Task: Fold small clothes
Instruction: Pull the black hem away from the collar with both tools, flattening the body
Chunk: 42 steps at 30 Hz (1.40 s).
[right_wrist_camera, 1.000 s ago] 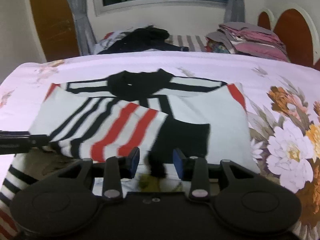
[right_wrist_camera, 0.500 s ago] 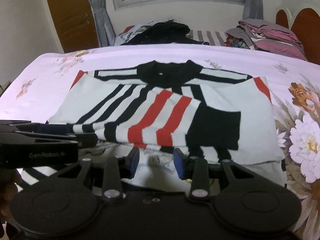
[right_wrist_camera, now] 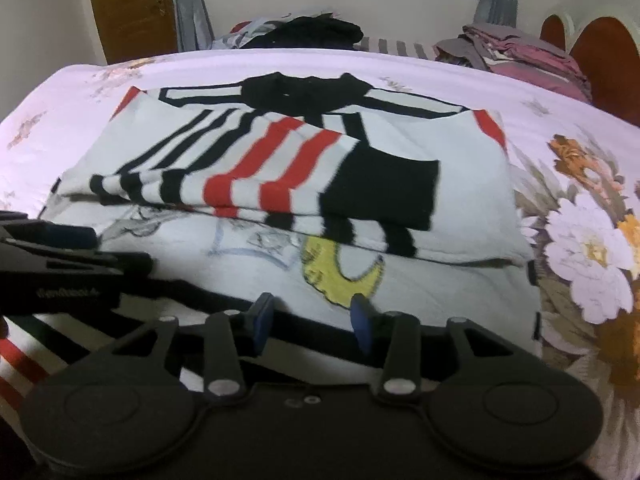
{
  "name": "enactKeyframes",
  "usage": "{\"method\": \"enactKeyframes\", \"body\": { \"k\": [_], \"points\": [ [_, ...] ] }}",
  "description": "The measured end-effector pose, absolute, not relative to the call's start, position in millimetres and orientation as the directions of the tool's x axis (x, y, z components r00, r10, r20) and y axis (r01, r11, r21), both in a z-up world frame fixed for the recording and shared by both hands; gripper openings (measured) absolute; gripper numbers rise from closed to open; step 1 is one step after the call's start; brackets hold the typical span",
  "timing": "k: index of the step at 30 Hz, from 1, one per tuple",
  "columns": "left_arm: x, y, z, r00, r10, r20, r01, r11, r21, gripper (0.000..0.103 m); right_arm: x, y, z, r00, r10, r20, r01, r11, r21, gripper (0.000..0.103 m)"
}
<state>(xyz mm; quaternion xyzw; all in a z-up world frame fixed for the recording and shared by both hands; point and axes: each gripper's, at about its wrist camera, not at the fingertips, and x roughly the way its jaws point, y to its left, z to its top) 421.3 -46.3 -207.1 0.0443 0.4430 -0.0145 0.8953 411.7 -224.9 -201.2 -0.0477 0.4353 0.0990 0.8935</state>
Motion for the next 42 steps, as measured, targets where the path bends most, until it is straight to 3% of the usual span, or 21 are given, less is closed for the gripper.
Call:
{"method": "enactKeyframes", "body": {
  "k": [8,18,26,31,38,42],
  "points": [
    [416.3,-44.0,-205.2,0.601,0.024,-0.799,0.049,0.997,0.067,0.064,404.7,-240.0,-199.2,0.605,0.135,-0.785,-0.204,0.979,0.012,0.043],
    [382.8,-48.5,-187.5,0.617,0.028,-0.787,0.035,0.997,0.064,0.064,385.2,-219.5,-180.0,0.596,0.273,-0.755,-0.319,0.944,0.089,0.043],
    [343.8,-25.8,-203.0,0.573,0.062,-0.817,-0.005,0.997,0.072,0.064,360.6,-209.4,-188.0,0.551,0.32,-0.771,-0.374,0.92,0.115,0.043],
    [324.9,-8.3,-210.7,0.577,0.087,-0.812,-0.011,0.995,0.098,0.08,341.8,-210.2,-197.9,0.563,0.251,-0.788,-0.373,0.928,0.03,0.043],
    [298.9,30.3,-213.6,0.578,0.056,-0.814,0.009,0.997,0.075,0.081,316.8,-236.9,-200.1,0.615,0.084,-0.784,-0.257,0.961,-0.098,0.047],
    [283.7,41.1,-207.0,0.579,0.043,-0.814,0.022,0.997,0.068,0.081,298.1,-241.4,-191.5,0.626,0.06,-0.778,-0.169,0.984,-0.06,0.047]
  ]
}}
